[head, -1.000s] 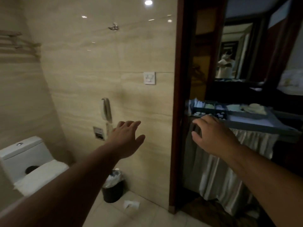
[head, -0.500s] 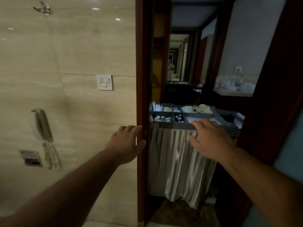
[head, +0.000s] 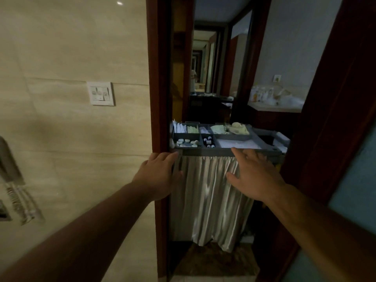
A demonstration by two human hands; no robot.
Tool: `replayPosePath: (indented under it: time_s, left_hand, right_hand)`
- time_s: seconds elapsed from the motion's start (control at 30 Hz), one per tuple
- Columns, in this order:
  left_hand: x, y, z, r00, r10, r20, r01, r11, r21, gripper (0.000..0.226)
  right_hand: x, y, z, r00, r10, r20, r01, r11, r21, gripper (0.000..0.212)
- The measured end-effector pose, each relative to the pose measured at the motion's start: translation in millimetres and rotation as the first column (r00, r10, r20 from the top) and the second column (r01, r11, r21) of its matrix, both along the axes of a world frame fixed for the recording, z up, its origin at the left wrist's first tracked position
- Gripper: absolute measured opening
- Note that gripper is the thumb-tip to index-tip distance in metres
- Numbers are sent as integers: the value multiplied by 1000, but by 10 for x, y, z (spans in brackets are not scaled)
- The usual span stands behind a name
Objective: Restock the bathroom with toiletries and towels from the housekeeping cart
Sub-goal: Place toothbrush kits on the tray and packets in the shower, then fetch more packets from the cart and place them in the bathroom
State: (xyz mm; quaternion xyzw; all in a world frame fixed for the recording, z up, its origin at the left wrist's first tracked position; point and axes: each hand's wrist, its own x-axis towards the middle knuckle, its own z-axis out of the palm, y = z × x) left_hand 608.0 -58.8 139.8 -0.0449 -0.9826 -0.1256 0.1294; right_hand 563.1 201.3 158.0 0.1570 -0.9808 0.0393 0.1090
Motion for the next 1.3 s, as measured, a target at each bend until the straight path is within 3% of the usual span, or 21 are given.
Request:
replayPosePath:
  time_s: [0.27, 0.43, 0.8, 0.97, 1.3]
  left_hand:
    - [-625, 15, -113, 994, 94, 59, -92, 995, -41, 69]
    - [-1145, 190, -65, 990, 114, 83, -106, 990, -91, 66]
    - [-2164, 548, -332, 989, 93, 117, -90, 995, -33, 65]
    - [-2637, 561, -361, 995, 89, 55, -90, 995, 31, 62]
    - [-3946, 520, -460, 999, 13, -51, -7, 993, 117, 60]
  right_hand:
    - [-805, 18, -376, 998, 37, 46, -35, 998, -55, 89]
    - [-1490, 162, -345, 997, 61, 49, -57, 994, -90, 82]
    - [-2439, 467, -471, 998, 58, -24, -61, 987, -147, 62]
    - [-2783, 515, -473, 996, 18, -87, -36, 975, -219, 45]
    - [-3633, 573, -351, 992, -90, -87, 78, 987, -142, 44]
